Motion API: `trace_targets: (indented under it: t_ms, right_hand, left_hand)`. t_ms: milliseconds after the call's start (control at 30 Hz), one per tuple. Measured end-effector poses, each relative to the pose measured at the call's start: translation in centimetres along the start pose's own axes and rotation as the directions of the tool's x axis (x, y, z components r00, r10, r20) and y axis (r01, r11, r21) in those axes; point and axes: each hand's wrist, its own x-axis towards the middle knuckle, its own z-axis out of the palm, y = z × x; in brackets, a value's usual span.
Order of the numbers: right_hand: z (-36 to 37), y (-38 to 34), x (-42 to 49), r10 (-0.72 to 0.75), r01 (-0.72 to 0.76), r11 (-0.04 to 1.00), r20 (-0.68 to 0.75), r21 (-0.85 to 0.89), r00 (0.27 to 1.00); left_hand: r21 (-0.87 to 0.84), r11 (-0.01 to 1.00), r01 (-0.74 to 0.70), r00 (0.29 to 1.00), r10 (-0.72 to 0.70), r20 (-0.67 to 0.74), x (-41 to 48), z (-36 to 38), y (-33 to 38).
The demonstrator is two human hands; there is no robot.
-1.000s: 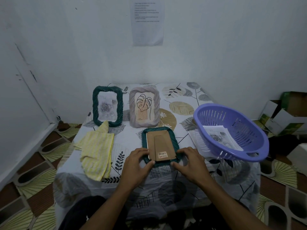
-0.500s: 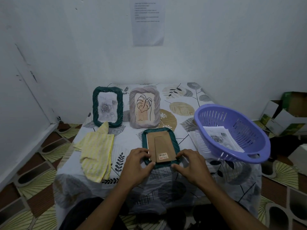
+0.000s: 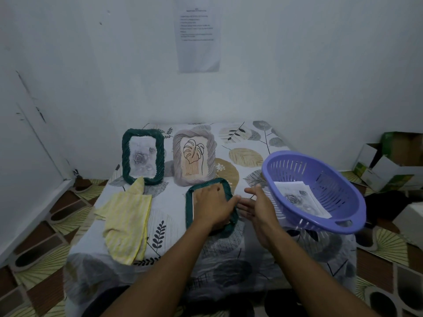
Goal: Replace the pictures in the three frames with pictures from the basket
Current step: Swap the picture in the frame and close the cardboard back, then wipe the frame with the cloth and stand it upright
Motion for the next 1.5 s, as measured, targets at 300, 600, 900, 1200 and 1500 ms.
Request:
trace_targets:
  t_ms: [300, 600, 900, 1200, 1500]
  right_hand:
    - [2.0, -2.0, -0.1, 0.001, -0.024, 0.993, 0.189, 0.119, 0.982]
    - [4.1, -1.1, 0.6, 0.016, -0.011, 0.999, 0.112, -0.046, 0.994]
    - [4.0, -0.7, 1.2, 0.062, -0.063, 0.994, 0.013, 0.088, 0.998]
    - [3.1, -2.4, 1.5, -0.063, 0.061, 0.995, 0.018, 0.073, 0.998]
    - [4.0, -2.9, 1.3, -0.142, 0.143, 0.99, 0.071, -0.01, 0.987]
  left_hand:
    - [-0.16, 0.987, 0.014, 0.996, -0.028, -0.085, -1.2, -3.4, -0.4]
    - [-0.358, 0.93, -0.083, 0.952, -0.032, -0.304, -1.8, -7.4, -1.4]
    - [-0.91, 0.41, 0.058, 0.956, -0.284, -0.067, -2.6, -6.9, -3.9]
    - [-0.29, 0.956, -0.035, 0.97, -0.038, -0.242, -1.3, -7.9, -9.5]
    - [0.554, 0.827, 0.089, 0.986, 0.008, -0.169, -0.4, -9.9, -17.7]
